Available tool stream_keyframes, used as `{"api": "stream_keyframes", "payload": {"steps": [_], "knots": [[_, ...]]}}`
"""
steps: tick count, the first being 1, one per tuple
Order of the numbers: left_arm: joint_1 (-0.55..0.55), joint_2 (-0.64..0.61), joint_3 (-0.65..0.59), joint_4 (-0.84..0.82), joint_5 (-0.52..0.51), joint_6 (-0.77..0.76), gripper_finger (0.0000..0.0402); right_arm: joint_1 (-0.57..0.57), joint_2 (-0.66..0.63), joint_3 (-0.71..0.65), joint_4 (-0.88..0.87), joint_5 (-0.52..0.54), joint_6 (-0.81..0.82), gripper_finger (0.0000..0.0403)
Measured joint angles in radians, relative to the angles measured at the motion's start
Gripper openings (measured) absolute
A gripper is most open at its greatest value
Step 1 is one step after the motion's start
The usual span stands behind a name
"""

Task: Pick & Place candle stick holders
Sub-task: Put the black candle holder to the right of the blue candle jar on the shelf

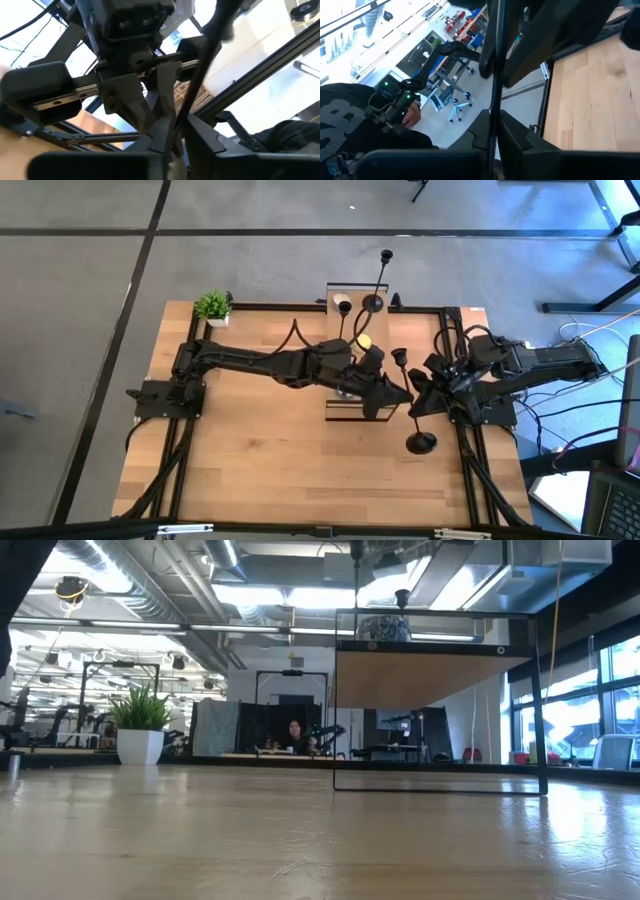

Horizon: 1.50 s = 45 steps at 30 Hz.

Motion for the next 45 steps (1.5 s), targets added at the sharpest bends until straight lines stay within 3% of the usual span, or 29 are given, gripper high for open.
{"api": "stream_keyframes", "payload": {"steps": [7, 12, 17, 22, 30, 34, 37, 45], "knots": [[-0.009, -0.021, -0.002, -0.016, -0.018, -0.038, 0.0127, 0.001, 0.000, 0.000, -0.002, 0.029, -0.036, 0.0014], [-0.027, -0.044, -0.001, -0.080, -0.082, -0.035, 0.0169, 0.002, -0.001, 0.000, -0.022, 0.174, -0.093, 0.0014], [-0.059, -0.101, -0.002, -0.277, -0.197, -0.060, 0.0181, 0.006, -0.001, 0.002, -0.061, 0.390, -0.190, 0.0014], [-0.124, -0.169, -0.002, -0.461, -0.438, -0.083, 0.0181, 0.030, 0.000, 0.002, -0.091, 0.625, -0.313, 0.0012], [-0.321, -0.252, 0.000, -0.678, -1.103, -0.166, 0.0182, 0.119, 0.030, 0.002, -0.089, 0.973, -0.373, 0.0012], [-0.406, -0.252, 0.000, -0.740, -1.349, -0.223, 0.0182, 0.200, 0.093, 0.002, -0.074, 1.117, -0.323, 0.0012], [-0.449, -0.251, 0.000, -0.769, -1.435, -0.253, 0.0182, 0.252, 0.146, 0.002, -0.057, 1.173, -0.293, 0.0012], [-0.475, -0.238, 0.000, -0.849, -1.469, -0.245, 0.0182, 0.326, 0.206, 0.001, -0.105, 1.357, -0.221, 0.0012]]}}
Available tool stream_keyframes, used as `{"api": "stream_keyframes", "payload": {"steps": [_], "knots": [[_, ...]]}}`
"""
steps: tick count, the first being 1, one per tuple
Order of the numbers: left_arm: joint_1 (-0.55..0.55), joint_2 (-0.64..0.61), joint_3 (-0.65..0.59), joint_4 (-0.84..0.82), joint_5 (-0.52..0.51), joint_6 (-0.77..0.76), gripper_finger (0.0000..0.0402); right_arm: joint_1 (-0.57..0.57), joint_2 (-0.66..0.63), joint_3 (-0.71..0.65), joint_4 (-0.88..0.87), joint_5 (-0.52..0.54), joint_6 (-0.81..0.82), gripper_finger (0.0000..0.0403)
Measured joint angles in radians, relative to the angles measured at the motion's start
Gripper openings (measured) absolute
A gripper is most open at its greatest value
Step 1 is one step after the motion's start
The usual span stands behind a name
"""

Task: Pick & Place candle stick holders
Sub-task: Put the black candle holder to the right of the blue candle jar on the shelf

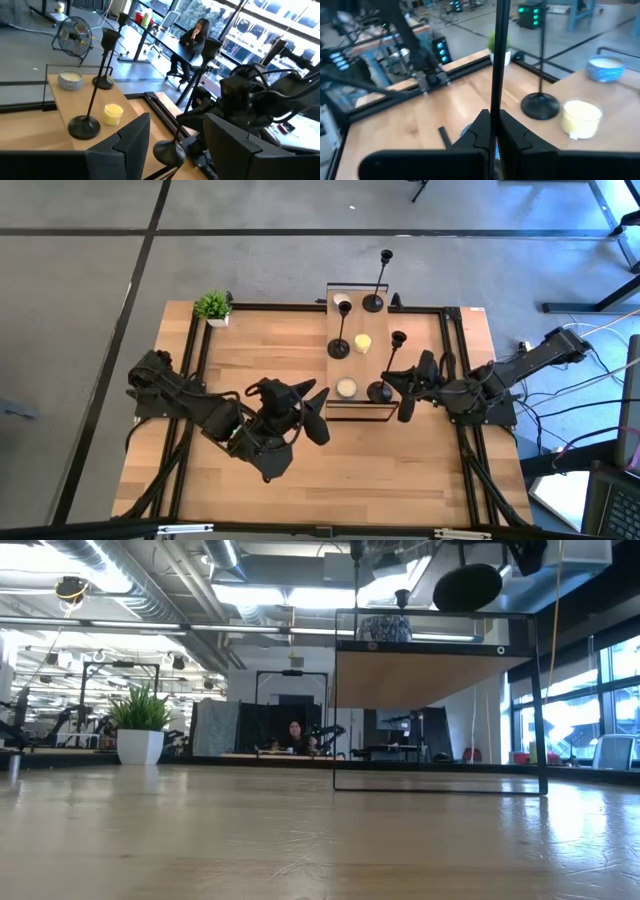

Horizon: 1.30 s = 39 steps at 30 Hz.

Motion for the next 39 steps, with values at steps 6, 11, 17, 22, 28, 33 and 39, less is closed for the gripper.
{"api": "stream_keyframes", "payload": {"steps": [6, 11, 17, 22, 28, 33, 39], "knots": [[0.003, 0.014, -0.002, 0.009, -0.010, -0.016, 0.0182, 0.002, 0.005, 0.000, -0.043, 0.017, 0.037, 0.0012], [0.019, 0.022, -0.011, 0.010, -0.018, -0.060, 0.0182, 0.002, 0.020, 0.000, -0.111, 0.061, 0.081, 0.0012], [0.030, 0.024, -0.011, 0.008, 0.025, -0.043, 0.0182, -0.019, 0.041, -0.001, -0.127, 0.099, 0.083, 0.0012], [0.029, 0.024, -0.011, 0.008, 0.046, -0.042, 0.0182, -0.046, 0.070, -0.001, -0.106, 0.011, 0.068, 0.0012], [0.022, 0.024, -0.011, 0.009, 0.054, -0.042, 0.0182, -0.057, 0.096, 0.000, -0.054, -0.010, 0.051, 0.0012], [0.009, 0.024, -0.011, 0.009, 0.054, -0.042, 0.0182, -0.056, 0.096, 0.000, -0.046, 0.001, 0.037, 0.0012], [0.002, 0.024, -0.011, 0.009, 0.054, -0.043, 0.0182, -0.056, 0.096, 0.000, -0.046, 0.009, 0.037, 0.0012]]}}
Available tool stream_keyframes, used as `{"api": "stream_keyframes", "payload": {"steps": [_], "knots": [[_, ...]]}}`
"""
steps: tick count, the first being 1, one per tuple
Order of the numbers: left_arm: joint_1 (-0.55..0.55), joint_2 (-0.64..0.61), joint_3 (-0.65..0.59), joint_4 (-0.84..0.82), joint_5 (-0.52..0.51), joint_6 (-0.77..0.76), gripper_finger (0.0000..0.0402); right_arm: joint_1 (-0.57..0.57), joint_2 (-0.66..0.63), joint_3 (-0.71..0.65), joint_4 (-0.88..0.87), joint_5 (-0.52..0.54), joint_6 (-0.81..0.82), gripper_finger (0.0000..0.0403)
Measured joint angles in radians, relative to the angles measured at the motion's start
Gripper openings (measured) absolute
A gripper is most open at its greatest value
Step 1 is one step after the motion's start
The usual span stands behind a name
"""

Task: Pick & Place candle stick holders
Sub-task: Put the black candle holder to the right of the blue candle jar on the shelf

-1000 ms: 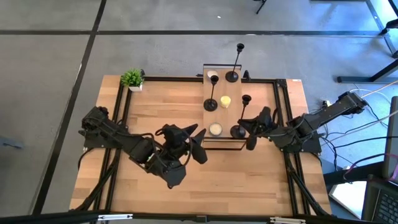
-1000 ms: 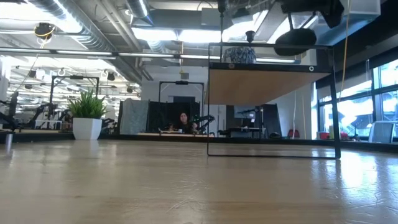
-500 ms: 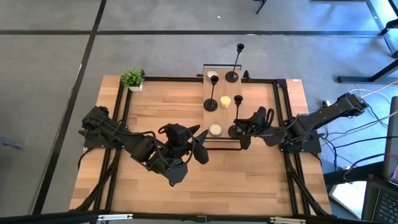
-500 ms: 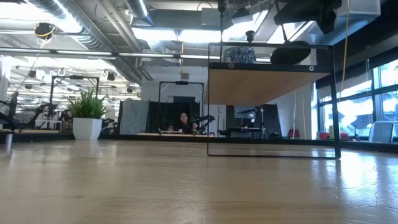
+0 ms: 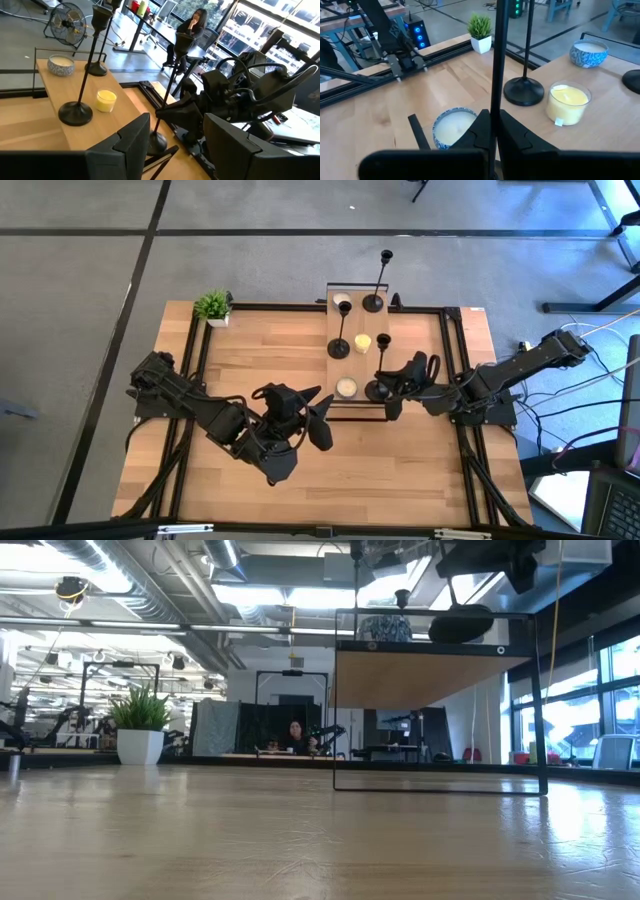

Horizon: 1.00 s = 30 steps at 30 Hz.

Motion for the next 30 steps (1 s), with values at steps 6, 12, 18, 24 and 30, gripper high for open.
{"api": "stream_keyframes", "payload": {"steps": [6, 12, 18, 24, 30], "knots": [[-0.005, 0.000, 0.000, 0.000, 0.000, -0.002, 0.0182, 0.000, 0.000, 0.000, -0.024, 0.056, 0.029, 0.0012], [-0.005, 0.000, 0.000, 0.000, 0.000, -0.003, 0.0182, 0.000, 0.004, 0.000, -0.035, 0.060, 0.052, 0.0012], [-0.005, 0.000, 0.000, 0.000, 0.000, -0.007, 0.0182, 0.000, 0.043, 0.000, -0.030, 0.056, 0.056, 0.0012], [-0.005, 0.000, 0.000, 0.000, 0.006, -0.007, 0.0182, 0.001, 0.079, 0.000, -0.003, 0.056, 0.074, 0.0012], [-0.005, 0.000, 0.000, 0.000, 0.007, -0.008, 0.0182, 0.001, 0.084, 0.000, 0.001, 0.064, 0.073, 0.0012]]}}
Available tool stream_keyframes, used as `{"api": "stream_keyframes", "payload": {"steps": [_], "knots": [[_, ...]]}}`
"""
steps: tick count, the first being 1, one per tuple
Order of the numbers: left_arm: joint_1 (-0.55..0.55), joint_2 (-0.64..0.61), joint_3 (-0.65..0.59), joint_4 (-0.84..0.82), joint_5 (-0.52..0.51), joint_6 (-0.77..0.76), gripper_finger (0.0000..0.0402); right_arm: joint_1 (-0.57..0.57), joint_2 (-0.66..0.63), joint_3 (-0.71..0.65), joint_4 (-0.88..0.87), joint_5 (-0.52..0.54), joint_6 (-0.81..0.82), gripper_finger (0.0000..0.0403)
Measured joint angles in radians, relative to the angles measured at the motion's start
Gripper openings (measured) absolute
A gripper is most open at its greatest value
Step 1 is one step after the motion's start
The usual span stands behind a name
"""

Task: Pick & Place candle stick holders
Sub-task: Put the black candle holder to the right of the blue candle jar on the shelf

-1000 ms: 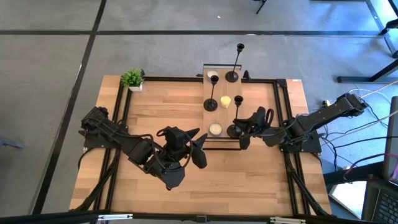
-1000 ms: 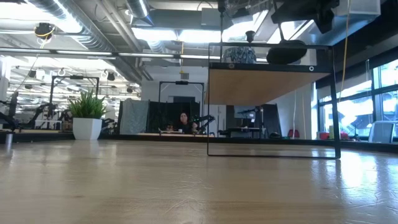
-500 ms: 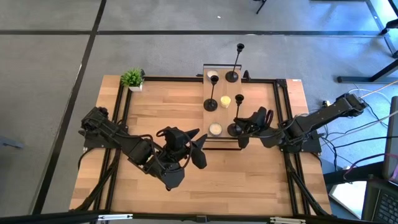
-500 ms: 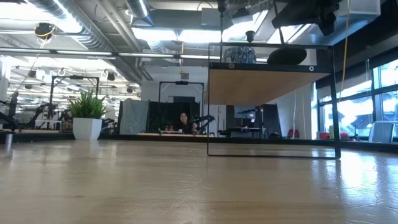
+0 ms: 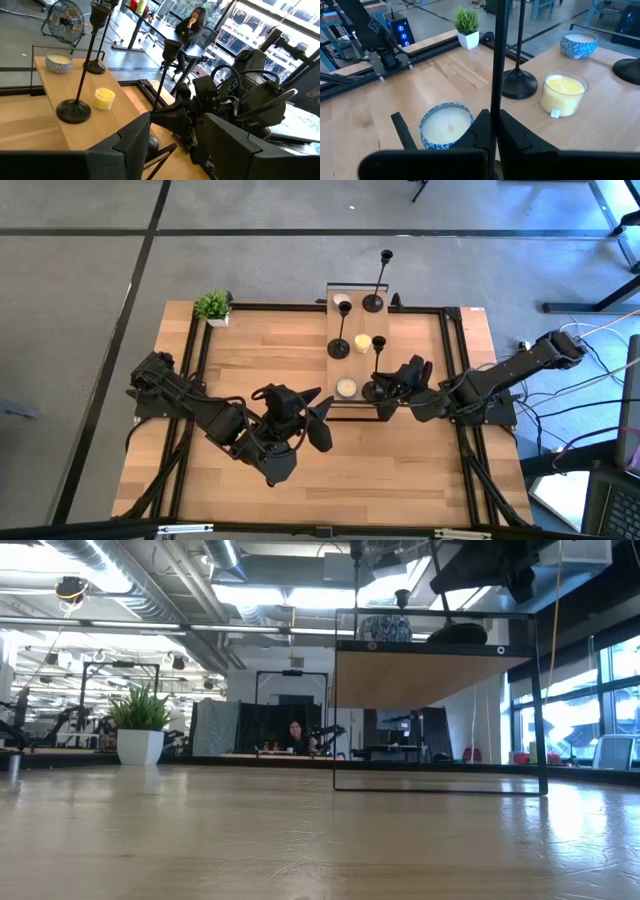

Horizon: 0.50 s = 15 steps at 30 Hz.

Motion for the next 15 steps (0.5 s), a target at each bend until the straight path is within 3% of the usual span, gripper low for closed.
{"api": "stream_keyframes", "payload": {"steps": [15], "knots": [[0.000, 0.000, 0.000, -0.003, 0.018, 0.009, 0.0182, 0.020, 0.000, 0.000, -0.037, 0.022, 0.035, 0.0012]]}}
